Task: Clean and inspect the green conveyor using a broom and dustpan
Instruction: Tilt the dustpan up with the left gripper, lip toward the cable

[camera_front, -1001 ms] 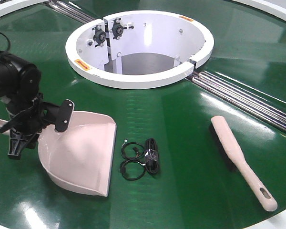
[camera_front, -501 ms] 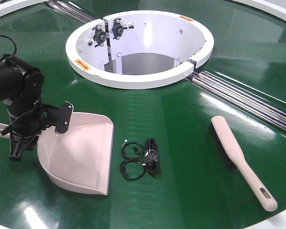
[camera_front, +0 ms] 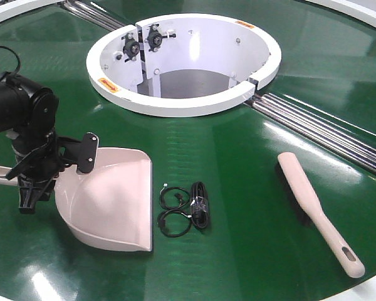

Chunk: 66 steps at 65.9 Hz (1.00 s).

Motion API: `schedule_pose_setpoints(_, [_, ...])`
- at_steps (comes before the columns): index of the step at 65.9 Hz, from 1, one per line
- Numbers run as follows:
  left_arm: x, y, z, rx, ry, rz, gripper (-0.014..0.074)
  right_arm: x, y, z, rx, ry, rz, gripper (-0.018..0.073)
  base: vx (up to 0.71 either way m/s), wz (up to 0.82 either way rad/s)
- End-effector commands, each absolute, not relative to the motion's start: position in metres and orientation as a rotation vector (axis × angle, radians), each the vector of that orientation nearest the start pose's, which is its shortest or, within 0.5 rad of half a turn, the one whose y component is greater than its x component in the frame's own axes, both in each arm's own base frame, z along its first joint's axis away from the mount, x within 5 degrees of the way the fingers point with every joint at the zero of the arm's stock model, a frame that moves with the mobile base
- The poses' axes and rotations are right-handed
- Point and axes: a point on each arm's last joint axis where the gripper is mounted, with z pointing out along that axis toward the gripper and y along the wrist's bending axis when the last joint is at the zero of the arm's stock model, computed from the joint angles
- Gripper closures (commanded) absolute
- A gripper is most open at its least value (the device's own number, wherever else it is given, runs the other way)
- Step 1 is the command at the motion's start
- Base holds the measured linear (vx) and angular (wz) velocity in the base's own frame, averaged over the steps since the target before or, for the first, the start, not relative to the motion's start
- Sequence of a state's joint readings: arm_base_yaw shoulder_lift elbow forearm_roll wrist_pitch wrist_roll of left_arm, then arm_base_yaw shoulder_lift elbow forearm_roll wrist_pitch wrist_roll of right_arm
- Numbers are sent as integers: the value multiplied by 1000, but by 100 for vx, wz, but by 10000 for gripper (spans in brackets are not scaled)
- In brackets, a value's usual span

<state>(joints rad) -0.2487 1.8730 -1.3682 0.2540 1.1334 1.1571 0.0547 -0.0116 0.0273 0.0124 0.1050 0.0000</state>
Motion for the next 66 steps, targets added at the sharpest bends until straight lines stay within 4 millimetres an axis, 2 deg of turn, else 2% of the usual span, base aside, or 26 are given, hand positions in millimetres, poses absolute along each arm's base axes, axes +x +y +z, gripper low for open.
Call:
schedule_pose_setpoints(1, [355, -72, 236, 2118, 2303, 374, 604, 56, 3, 201, -31, 1518, 51, 568, 0, 0])
schedule_pose_setpoints(66, [355, -72, 236, 2119, 2302, 376, 604, 56, 3, 201, -31, 1518, 51, 568, 0, 0])
